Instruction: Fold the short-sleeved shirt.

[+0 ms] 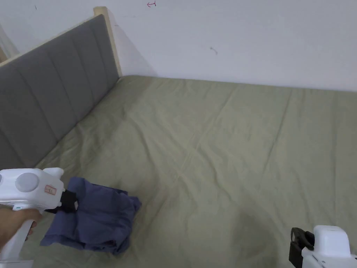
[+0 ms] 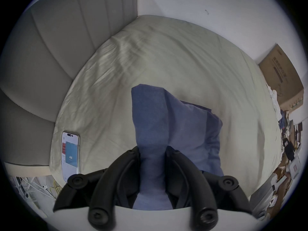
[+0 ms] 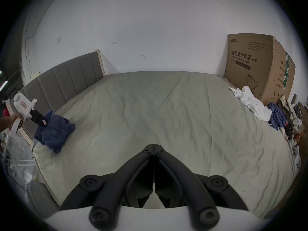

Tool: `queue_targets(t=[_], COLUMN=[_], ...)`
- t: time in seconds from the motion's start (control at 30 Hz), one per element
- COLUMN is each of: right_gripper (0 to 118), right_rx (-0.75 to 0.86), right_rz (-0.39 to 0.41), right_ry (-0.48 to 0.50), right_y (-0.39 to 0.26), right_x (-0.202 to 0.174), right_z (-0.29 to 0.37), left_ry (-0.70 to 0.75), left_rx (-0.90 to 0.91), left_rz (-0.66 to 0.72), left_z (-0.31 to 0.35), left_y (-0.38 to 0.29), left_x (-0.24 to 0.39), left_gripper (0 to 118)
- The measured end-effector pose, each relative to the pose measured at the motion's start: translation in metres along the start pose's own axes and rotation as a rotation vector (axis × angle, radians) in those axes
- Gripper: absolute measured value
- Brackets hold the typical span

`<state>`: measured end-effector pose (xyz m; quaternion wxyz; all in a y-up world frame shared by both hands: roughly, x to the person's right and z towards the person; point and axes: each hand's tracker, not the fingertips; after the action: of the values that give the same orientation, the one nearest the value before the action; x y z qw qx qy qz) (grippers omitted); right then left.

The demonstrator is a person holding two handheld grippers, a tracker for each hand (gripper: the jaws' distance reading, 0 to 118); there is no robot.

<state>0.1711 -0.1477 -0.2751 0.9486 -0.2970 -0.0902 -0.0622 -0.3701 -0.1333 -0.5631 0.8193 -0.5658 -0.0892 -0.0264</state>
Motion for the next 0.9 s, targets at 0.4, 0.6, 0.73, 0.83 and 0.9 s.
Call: queue_targets(t=[0.4, 0.6, 0.73, 0.83, 0.9], right_gripper=[3, 3, 3, 3, 3], right_rx=[0.04, 0.142, 0.228, 0.3, 0.342], right_rz=[-0.001, 0.007, 0.019, 0.033, 0.041], right_ry=[-0.009, -0.004, -0.002, -0.012, -0.018], right_y=[0.016, 0.044, 0.068, 0.087, 0.098], right_x=[0.006, 0.014, 0.019, 0.023, 0.026], right_z=[0.021, 0.056, 0.087, 0.113, 0.129], left_ry=[0.046, 0.032, 0.011, -0.026, -0.061], left_rx=[0.124, 0.328, 0.446, 0.568, 0.667], left_rz=[0.101, 0.106, 0.063, 0.06, 0.055], left_z=[0.039, 0.105, 0.153, 0.192, 0.217], left_y=[-0.009, -0.017, -0.023, -0.031, -0.039], left_x=[0.014, 0.041, 0.07, 0.097, 0.115], left_gripper=[98, 98, 98, 98, 98])
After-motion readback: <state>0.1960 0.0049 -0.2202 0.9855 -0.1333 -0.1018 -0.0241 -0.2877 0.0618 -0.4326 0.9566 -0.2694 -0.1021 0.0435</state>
